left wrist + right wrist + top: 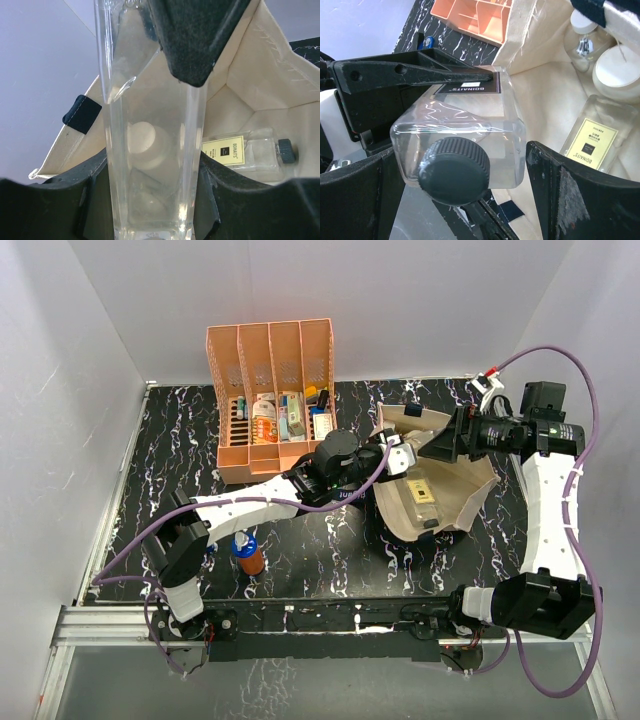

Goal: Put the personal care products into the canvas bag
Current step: Adjust the care product in the canvas bag.

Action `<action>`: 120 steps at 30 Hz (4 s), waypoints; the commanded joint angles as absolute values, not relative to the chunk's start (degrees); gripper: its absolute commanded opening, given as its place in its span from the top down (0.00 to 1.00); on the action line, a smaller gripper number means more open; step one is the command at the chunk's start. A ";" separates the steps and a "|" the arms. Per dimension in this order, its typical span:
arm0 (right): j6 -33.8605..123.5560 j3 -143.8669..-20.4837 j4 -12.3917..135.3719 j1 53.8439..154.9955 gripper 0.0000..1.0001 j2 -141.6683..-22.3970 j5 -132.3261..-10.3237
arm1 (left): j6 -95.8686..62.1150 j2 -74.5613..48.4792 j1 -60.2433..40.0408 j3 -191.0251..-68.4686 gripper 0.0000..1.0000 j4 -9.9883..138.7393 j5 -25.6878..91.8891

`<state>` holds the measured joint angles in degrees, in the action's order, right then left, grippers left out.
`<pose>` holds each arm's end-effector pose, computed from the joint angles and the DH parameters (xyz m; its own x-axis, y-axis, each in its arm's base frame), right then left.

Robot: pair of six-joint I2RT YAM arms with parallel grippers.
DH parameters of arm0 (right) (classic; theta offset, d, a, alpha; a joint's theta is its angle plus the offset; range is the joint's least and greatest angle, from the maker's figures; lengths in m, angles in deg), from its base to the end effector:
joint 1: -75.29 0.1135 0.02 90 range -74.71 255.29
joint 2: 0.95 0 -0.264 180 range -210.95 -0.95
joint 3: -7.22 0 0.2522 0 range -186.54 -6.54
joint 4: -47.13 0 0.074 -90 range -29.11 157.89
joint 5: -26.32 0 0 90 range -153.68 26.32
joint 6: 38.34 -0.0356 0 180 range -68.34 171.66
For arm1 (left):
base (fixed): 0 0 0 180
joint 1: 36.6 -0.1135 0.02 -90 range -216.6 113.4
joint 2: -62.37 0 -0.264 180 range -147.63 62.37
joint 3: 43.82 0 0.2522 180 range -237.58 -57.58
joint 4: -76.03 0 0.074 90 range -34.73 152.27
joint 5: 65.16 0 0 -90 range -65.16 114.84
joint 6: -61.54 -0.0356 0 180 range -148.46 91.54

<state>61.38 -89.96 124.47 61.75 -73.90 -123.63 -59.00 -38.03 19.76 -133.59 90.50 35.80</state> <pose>0.2286 -0.0234 0.3960 -0.7009 0.0818 -0.7085 -0.5136 0.6314 0.5810 0.2294 -0.3569 0.3339 0.5007 0.1481 -0.8529 0.7756 0.3607 0.5180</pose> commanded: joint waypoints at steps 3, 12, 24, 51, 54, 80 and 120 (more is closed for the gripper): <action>57.60 -87.50 119.70 61.83 0.03 -72.62 -125.32 | -58.28 -32.31 19.47 -137.78 1.00 99.09 37.36; 54.00 -86.86 115.37 63.03 0.04 -72.58 -125.23 | -57.77 -32.29 19.48 -137.65 1.00 98.85 37.88; 55.87 -88.32 116.82 63.25 0.30 -72.91 -122.98 | -57.65 -32.21 19.48 -137.31 1.00 98.82 38.00; 63.79 -99.66 124.76 61.95 0.92 -76.95 -114.68 | -55.66 -32.51 19.52 -135.66 0.21 98.41 37.71; 67.07 -100.70 125.71 61.68 0.92 -77.79 -111.73 | -56.47 -32.04 19.52 -135.31 0.14 97.15 38.00; 111.03 -110.43 137.02 61.77 0.92 -84.23 -90.56 | -69.80 -32.16 19.47 -144.17 0.06 57.93 62.59; 122.58 -83.27 126.37 64.39 0.92 -83.69 -89.82 | -86.28 -49.52 19.99 -150.51 0.36 39.57 74.14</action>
<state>121.22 -84.91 130.94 64.42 -85.77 -87.56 -85.08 -49.79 19.76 -149.08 39.33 70.49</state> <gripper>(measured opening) 0.764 0.658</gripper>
